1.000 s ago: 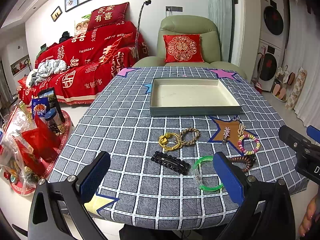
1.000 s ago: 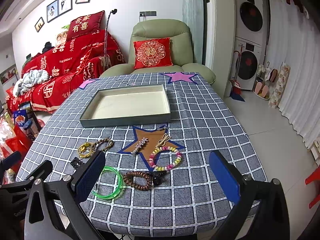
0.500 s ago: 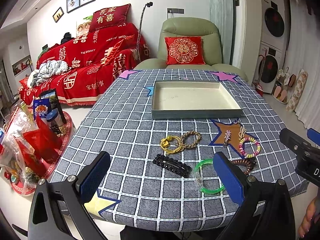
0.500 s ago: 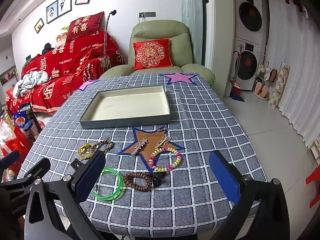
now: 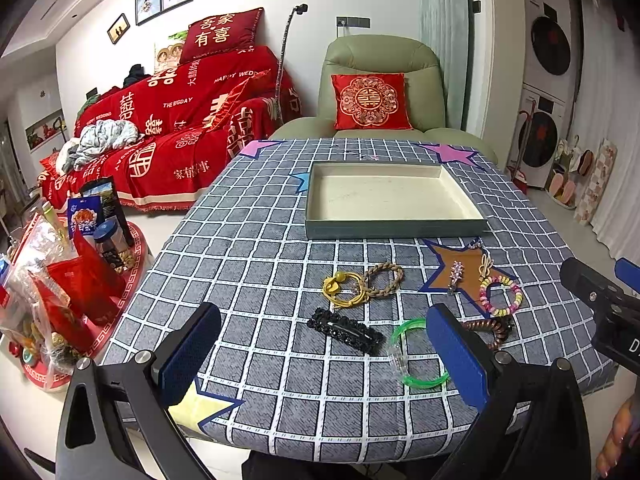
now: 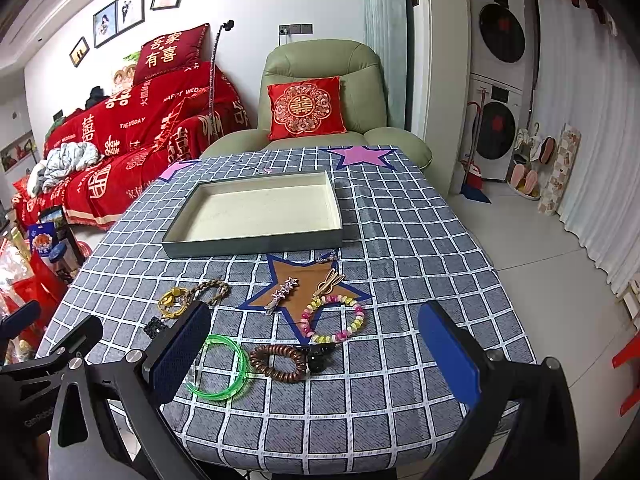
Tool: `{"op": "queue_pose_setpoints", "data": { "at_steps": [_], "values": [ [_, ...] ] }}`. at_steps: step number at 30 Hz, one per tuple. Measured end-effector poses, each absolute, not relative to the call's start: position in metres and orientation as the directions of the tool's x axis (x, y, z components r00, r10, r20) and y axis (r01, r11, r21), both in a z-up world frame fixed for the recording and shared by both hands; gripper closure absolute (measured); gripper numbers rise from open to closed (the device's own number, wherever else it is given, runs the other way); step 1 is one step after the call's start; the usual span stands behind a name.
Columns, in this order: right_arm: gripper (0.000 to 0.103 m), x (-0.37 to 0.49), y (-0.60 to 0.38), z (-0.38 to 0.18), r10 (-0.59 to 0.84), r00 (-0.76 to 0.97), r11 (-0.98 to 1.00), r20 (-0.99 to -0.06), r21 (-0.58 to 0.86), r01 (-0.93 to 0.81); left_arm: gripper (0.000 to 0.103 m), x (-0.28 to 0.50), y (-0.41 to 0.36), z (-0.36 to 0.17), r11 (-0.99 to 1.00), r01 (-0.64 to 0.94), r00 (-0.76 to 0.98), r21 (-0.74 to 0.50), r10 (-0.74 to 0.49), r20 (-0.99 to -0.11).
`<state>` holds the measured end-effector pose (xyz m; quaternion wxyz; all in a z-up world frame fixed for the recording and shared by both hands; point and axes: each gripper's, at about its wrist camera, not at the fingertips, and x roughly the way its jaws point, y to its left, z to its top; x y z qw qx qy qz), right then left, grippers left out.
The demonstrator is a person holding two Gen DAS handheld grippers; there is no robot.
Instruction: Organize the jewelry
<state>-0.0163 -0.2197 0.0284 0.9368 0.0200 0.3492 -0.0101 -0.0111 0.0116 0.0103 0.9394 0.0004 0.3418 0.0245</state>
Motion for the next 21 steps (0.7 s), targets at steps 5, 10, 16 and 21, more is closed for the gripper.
{"op": "queue_pose_setpoints", "data": {
  "at_steps": [5, 10, 16, 21],
  "values": [
    [0.000, -0.0165, -0.2202, 0.0288, -0.003, 0.756, 0.999, -0.655, 0.032, 0.032, 0.000, -0.0106, 0.0117, 0.0100, 0.999, -0.048, 0.763, 0.019, 0.049, -0.644],
    [0.000, -0.0158, -0.2184, 0.0297, -0.003, 0.757, 0.999, -0.654, 0.031, 0.032, 0.000, -0.0106, 0.0116, 0.0100, 0.999, -0.048, 0.763, 0.020, 0.049, -0.644],
    [0.000, -0.0155, -0.2191, 0.0299, -0.003, 0.756, 0.999, -0.654, 0.033, 0.032, 0.000, -0.0107, 0.0117, 0.0099, 0.999, -0.047, 0.763, 0.019, 0.049, -0.644],
    [0.000, -0.0159, -0.2189, 0.0295, -0.002, 0.757, 0.999, -0.654, 0.032, 0.031, 0.000, -0.0100, 0.0115, 0.0097, 0.999, -0.047, 0.764, 0.020, 0.049, -0.643]
  ]
}}
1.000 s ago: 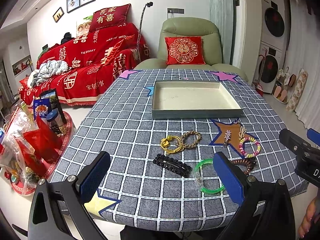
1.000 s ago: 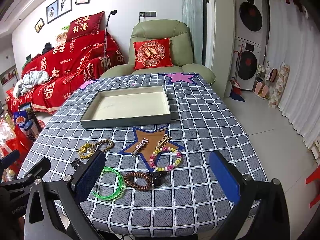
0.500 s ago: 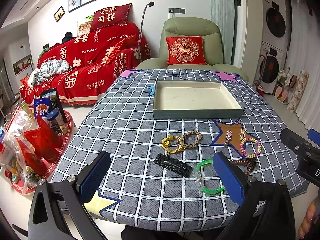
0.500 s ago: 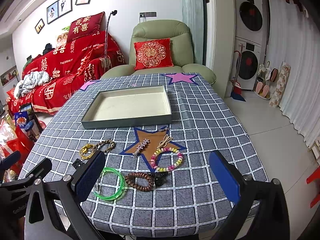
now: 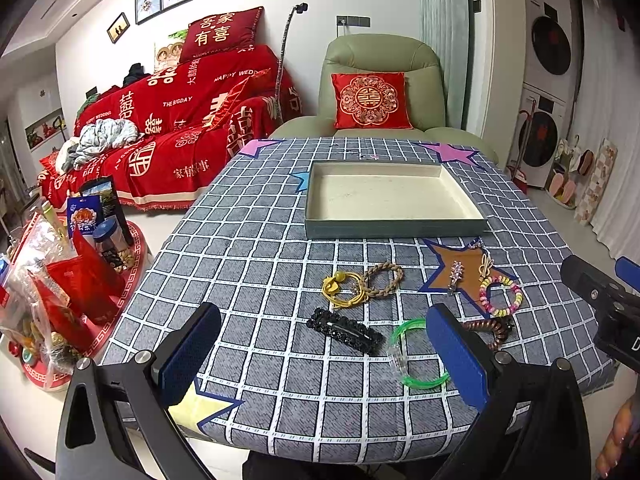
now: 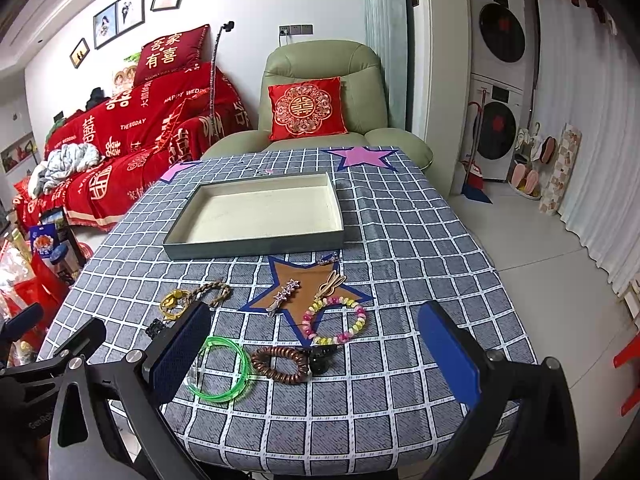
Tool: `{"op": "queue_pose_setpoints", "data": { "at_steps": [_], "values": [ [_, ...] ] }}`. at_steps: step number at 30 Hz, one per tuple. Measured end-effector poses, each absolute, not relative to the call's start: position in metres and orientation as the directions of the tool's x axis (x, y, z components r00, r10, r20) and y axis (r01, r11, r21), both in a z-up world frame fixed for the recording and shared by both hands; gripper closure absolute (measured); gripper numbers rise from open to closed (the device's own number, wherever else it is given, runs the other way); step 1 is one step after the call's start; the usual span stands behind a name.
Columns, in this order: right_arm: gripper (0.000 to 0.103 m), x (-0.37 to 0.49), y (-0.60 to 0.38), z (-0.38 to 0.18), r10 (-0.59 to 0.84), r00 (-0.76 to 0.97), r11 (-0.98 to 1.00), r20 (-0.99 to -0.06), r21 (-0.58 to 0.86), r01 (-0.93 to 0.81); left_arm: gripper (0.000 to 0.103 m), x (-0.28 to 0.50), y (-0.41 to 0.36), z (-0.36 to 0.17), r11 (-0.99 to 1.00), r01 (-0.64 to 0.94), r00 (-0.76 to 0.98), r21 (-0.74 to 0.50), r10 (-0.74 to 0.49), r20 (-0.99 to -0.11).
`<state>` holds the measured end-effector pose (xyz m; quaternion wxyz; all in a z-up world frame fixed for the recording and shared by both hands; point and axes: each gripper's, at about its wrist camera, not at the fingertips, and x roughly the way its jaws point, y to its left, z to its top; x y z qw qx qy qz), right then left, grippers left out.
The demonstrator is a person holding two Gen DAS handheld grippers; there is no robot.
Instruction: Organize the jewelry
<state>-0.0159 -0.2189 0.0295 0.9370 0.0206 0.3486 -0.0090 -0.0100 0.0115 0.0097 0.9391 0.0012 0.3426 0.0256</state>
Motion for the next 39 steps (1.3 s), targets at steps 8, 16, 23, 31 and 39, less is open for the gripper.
{"op": "queue_pose_setpoints", "data": {
  "at_steps": [8, 16, 23, 31, 39],
  "values": [
    [0.000, -0.0147, -0.2188, 0.0308, -0.002, 0.759, 0.999, -0.651, 0.033, 0.031, 0.000, -0.0095, 0.0109, 0.0095, 0.999, -0.048, 0.763, 0.020, 0.049, -0.644],
    [0.000, -0.0141, -0.2185, 0.0314, 0.000, 0.760, 0.999, -0.650, 0.033, 0.028, 0.000, -0.0090, 0.0104, 0.0095, 0.999, -0.046, 0.763, 0.019, 0.047, -0.644],
    [0.000, -0.0146, -0.2184, 0.0312, 0.001, 0.760, 0.999, -0.649, 0.034, 0.028, 0.000, -0.0076, 0.0085, 0.0112, 0.999, -0.047, 0.766, 0.019, 0.048, -0.642],
    [0.000, -0.0143, -0.2181, 0.0321, 0.002, 0.761, 0.999, -0.648, 0.035, 0.028, 0.000, -0.0076, 0.0077, 0.0122, 0.999, -0.046, 0.766, 0.019, 0.048, -0.641],
    [0.000, -0.0146, -0.2185, 0.0315, 0.002, 0.762, 0.999, -0.648, 0.036, 0.028, 0.000, -0.0081, 0.0076, 0.0128, 0.999, -0.047, 0.766, 0.018, 0.047, -0.641]
  ]
}}
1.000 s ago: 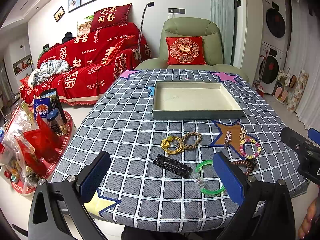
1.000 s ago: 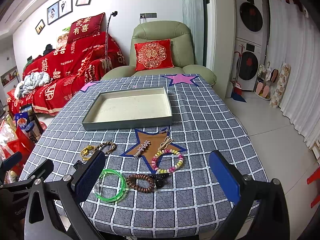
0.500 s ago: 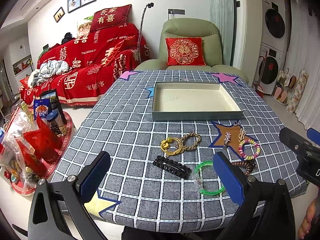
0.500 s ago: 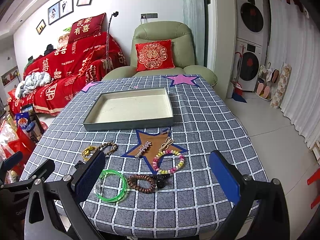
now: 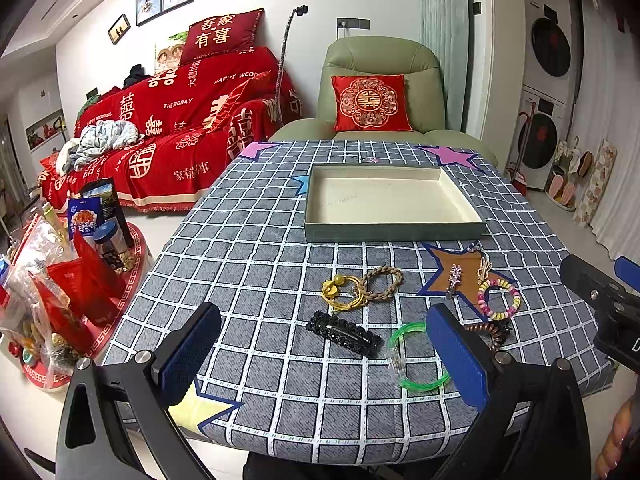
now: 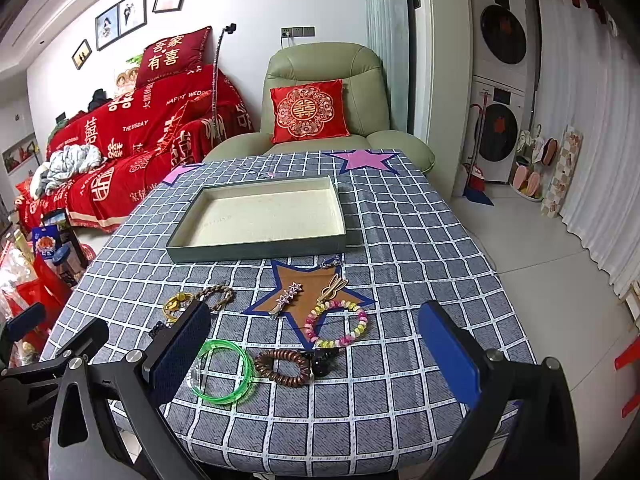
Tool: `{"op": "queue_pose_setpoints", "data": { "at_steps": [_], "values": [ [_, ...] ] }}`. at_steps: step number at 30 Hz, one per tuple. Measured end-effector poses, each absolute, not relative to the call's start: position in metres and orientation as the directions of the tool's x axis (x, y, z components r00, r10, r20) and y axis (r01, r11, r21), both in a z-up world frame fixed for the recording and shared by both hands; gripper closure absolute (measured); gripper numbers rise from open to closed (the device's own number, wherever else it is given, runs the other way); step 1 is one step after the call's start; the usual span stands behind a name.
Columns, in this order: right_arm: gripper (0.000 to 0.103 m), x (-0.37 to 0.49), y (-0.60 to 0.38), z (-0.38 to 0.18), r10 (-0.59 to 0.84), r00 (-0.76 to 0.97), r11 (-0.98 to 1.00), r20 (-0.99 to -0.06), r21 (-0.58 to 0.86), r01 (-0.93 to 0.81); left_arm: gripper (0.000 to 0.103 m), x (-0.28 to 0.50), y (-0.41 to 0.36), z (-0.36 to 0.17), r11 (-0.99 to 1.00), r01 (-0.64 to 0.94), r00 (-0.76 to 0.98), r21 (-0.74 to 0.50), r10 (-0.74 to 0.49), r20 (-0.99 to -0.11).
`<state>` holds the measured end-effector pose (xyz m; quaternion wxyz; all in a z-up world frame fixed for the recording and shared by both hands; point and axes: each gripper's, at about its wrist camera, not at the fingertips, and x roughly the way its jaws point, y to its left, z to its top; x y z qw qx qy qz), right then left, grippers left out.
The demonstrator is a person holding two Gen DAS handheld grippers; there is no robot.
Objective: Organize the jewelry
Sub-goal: 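Grasp the yellow cord bracelet with the left tool while the right tool grasps the pastel beaded bracelet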
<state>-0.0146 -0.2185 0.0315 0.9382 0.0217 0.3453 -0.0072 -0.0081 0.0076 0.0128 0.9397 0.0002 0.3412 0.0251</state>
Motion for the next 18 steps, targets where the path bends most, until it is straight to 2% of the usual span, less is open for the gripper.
{"op": "queue_pose_setpoints", "data": {
  "at_steps": [10, 18],
  "values": [
    [0.000, -0.012, -0.218, 0.031, -0.008, 0.747, 0.999, -0.665, 0.027, 0.034, 0.000, -0.003, 0.014, 0.005, 0.999, -0.043, 0.747, -0.001, 0.031, -0.664],
    [0.000, 0.004, -0.249, 0.002, -0.027, 0.666, 0.995, -0.745, 0.042, 0.087, 0.000, 0.028, 0.034, -0.025, 0.999, -0.027, 0.668, -0.047, -0.017, -0.744]
  ]
}}
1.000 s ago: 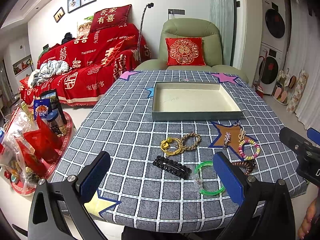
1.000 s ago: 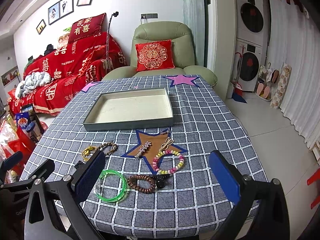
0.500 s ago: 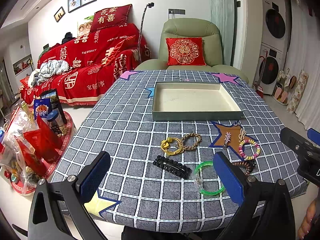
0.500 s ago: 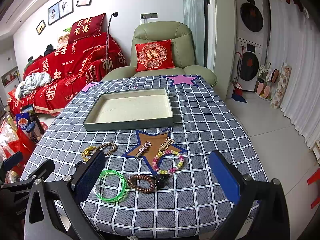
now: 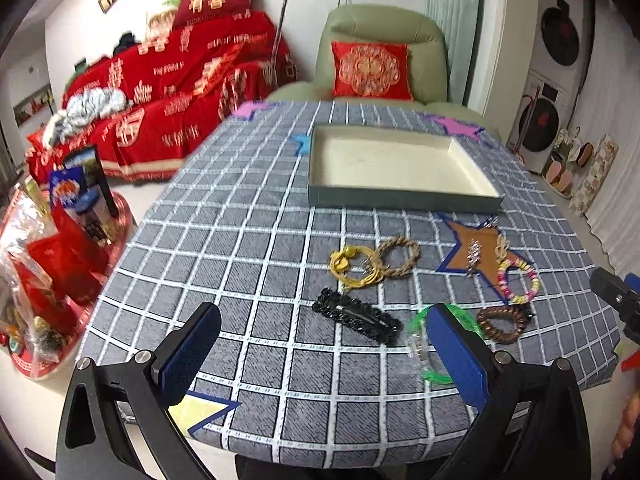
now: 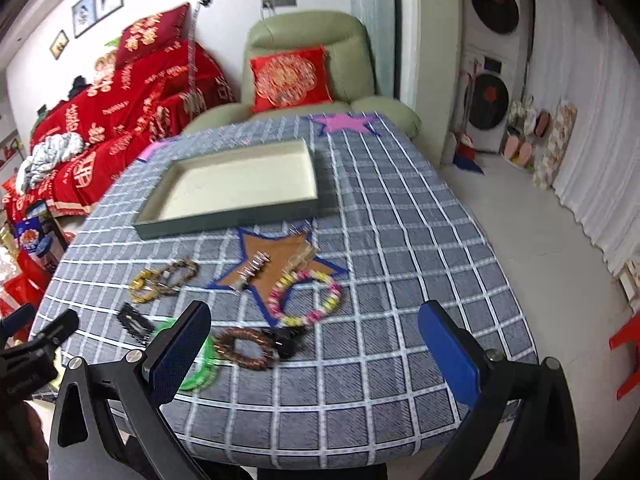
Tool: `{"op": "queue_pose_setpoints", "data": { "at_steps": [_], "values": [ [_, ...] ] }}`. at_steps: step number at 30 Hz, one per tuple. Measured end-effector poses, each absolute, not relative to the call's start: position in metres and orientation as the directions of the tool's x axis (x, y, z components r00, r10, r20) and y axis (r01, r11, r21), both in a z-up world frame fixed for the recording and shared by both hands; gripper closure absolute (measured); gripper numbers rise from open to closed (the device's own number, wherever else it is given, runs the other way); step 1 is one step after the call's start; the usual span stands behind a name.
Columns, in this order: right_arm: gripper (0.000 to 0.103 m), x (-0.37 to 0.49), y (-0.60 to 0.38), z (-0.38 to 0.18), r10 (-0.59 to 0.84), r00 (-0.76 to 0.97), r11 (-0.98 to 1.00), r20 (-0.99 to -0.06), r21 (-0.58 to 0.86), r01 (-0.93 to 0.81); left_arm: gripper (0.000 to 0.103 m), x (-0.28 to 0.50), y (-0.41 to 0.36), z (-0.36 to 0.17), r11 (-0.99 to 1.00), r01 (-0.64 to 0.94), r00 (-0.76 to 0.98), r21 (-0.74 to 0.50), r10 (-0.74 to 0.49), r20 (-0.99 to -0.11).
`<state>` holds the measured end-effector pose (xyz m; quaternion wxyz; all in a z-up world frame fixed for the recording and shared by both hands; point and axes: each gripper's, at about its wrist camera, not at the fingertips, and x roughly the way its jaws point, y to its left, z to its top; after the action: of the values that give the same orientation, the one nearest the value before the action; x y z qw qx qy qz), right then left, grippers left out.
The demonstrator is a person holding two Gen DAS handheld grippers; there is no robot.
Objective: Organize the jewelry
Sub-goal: 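Grasp the yellow cord bracelet with the left tool while the right tool grasps the pastel beaded bracelet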
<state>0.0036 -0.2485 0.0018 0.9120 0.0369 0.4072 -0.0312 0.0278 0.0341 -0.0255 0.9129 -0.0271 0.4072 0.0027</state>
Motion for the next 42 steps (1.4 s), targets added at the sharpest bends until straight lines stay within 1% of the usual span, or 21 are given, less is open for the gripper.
{"op": "queue_pose_setpoints", "data": {
  "at_steps": [4, 8, 13, 15, 17, 20, 21, 23, 26, 29, 31, 33, 34, 35, 36, 38, 39, 40, 41, 42],
  "values": [
    [0.000, 0.015, -0.266, -0.018, -0.033, 0.621, 0.992, -0.783, 0.051, 0.117, 0.000, 0.048, 0.040, -0.039, 0.998, -0.006, 0.639, -0.058, -0.041, -0.768],
    [0.000, 0.027, -0.278, -0.034, -0.040, 0.586, 0.990, -0.810, 0.047, 0.132, 0.000, 0.071, 0.044, -0.051, 0.999, -0.003, 0.620, -0.042, -0.031, -0.784],
    [0.000, 0.047, -0.283, -0.050, -0.040, 0.551, 0.992, -0.834, 0.034, 0.123, 0.000, 0.101, 0.049, -0.062, 0.997, 0.043, 0.595, -0.063, -0.076, -0.800],
    [0.000, 0.058, -0.283, -0.057, -0.040, 0.536, 0.993, -0.844, 0.025, 0.114, 0.000, 0.113, 0.050, -0.067, 0.997, 0.055, 0.583, -0.054, -0.076, -0.809],
    [0.000, 0.067, -0.285, -0.062, -0.028, 0.520, 0.993, -0.854, 0.036, 0.111, 0.007, 0.123, 0.051, -0.072, 0.997, 0.067, 0.570, -0.042, -0.073, -0.818],
    [0.000, 0.079, -0.286, -0.071, -0.027, 0.500, 0.994, -0.865, 0.030, 0.107, 0.007, 0.135, 0.053, -0.080, 0.995, 0.082, 0.541, -0.062, -0.096, -0.835],
    [0.000, 0.083, -0.286, -0.075, -0.028, 0.491, 0.994, -0.871, 0.027, 0.105, 0.008, 0.140, 0.053, -0.083, 0.994, 0.085, 0.536, -0.061, -0.098, -0.839],
    [0.001, 0.088, -0.286, -0.081, -0.025, 0.477, 0.995, -0.878, 0.026, 0.100, 0.016, 0.144, 0.049, -0.088, 0.992, 0.110, 0.523, -0.057, -0.107, -0.846],
    [0.007, 0.095, -0.283, -0.090, -0.028, 0.452, 0.996, -0.892, 0.014, 0.089, 0.016, 0.148, 0.043, -0.094, 0.988, 0.148, 0.500, -0.044, -0.113, -0.859],
    [0.014, 0.099, -0.279, -0.100, -0.028, 0.426, 0.997, -0.904, 0.005, 0.076, 0.026, 0.149, 0.034, -0.098, 0.983, 0.184, 0.481, -0.021, -0.109, -0.870],
    [0.017, 0.099, -0.274, -0.103, -0.040, 0.425, 0.998, -0.904, -0.014, 0.064, 0.026, 0.147, 0.030, -0.098, 0.979, 0.205, 0.486, 0.000, -0.102, -0.868],
    [0.019, 0.098, -0.271, -0.104, -0.034, 0.428, 0.998, -0.903, -0.012, 0.054, 0.038, 0.145, 0.025, -0.097, 0.972, 0.233, 0.485, -0.003, -0.119, -0.866],
    [0.021, 0.097, -0.270, -0.103, -0.032, 0.428, 0.999, -0.903, -0.011, 0.053, 0.040, 0.144, 0.023, -0.096, 0.970, 0.244, 0.484, -0.004, -0.125, -0.866],
    [0.023, 0.097, -0.269, -0.103, -0.028, 0.429, 0.999, -0.903, -0.008, 0.050, 0.045, 0.144, 0.021, -0.095, 0.967, 0.254, 0.485, -0.001, -0.129, -0.865],
    [0.026, 0.096, -0.268, -0.103, -0.026, 0.431, 0.999, -0.902, -0.007, 0.046, 0.057, 0.143, 0.019, -0.095, 0.963, 0.269, 0.486, -0.005, -0.140, -0.863],
    [0.035, 0.095, -0.265, -0.102, -0.024, 0.436, 0.999, -0.899, -0.007, 0.039, 0.071, 0.140, 0.016, -0.093, 0.958, 0.286, 0.489, -0.003, -0.149, -0.859],
    [0.043, 0.094, -0.264, -0.101, -0.021, 0.441, 0.999, -0.897, -0.005, 0.036, 0.073, 0.139, 0.014, -0.093, 0.955, 0.295, 0.490, -0.002, -0.153, -0.858],
    [0.051, 0.094, -0.264, -0.100, -0.020, 0.442, 0.999, -0.897, -0.005, 0.035, 0.073, 0.138, 0.013, -0.093, 0.954, 0.299, 0.489, -0.005, -0.158, -0.858],
    [0.056, 0.094, -0.261, -0.099, -0.018, 0.444, 0.999, -0.896, -0.005, 0.031, 0.073, 0.137, 0.013, -0.092, 0.953, 0.302, 0.489, -0.010, -0.164, -0.857],
    [0.067, 0.094, -0.260, -0.099, -0.015, 0.446, 1.000, -0.895, -0.003, 0.027, 0.073, 0.136, 0.013, -0.091, 0.953, 0.303, 0.490, -0.018, -0.171, -0.855]
  ]
}}
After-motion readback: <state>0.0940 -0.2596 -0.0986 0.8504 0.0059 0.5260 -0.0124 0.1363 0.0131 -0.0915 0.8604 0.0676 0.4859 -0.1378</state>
